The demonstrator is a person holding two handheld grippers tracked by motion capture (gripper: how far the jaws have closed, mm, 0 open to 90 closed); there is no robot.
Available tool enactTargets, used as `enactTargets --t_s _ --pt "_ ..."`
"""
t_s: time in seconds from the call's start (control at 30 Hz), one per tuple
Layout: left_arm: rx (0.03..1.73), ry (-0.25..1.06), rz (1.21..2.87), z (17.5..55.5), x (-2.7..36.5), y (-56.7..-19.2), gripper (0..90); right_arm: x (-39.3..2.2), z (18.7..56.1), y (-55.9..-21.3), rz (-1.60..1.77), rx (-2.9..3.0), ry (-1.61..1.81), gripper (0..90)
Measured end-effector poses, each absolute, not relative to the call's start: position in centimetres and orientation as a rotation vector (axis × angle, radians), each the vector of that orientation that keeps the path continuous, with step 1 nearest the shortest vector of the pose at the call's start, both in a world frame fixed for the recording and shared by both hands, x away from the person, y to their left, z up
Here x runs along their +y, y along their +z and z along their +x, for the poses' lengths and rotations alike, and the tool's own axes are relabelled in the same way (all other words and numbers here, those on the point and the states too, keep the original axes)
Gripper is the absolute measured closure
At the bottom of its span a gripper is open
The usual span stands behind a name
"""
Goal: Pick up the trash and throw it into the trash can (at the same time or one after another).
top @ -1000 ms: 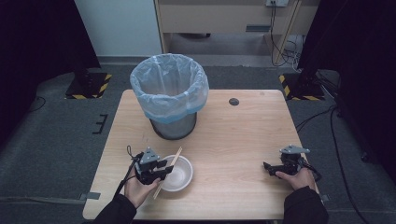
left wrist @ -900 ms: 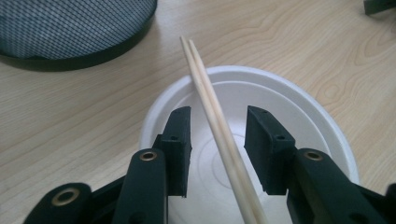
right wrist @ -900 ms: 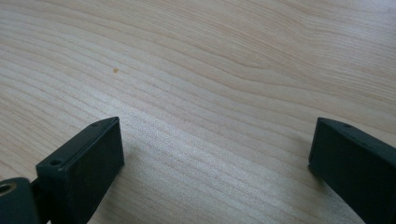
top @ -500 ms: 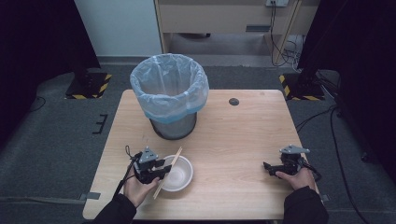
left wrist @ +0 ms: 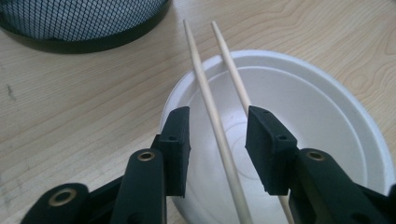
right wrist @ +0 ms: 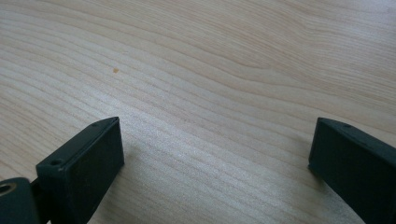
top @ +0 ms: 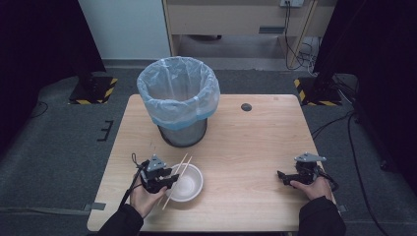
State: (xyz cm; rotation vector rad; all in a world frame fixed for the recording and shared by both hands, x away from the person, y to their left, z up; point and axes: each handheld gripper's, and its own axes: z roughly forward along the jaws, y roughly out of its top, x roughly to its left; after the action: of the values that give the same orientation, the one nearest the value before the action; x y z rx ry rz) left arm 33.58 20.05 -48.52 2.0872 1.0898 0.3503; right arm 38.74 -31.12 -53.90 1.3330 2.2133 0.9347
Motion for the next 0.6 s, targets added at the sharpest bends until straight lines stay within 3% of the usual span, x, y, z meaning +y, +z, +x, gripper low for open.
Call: enactTargets --t_s 0.6 --pt "1.138 0.325 2.111 33.68 20.03 -48.63 75.3 -31.12 38.74 -53.9 1.333 2.213 0.935 3.4"
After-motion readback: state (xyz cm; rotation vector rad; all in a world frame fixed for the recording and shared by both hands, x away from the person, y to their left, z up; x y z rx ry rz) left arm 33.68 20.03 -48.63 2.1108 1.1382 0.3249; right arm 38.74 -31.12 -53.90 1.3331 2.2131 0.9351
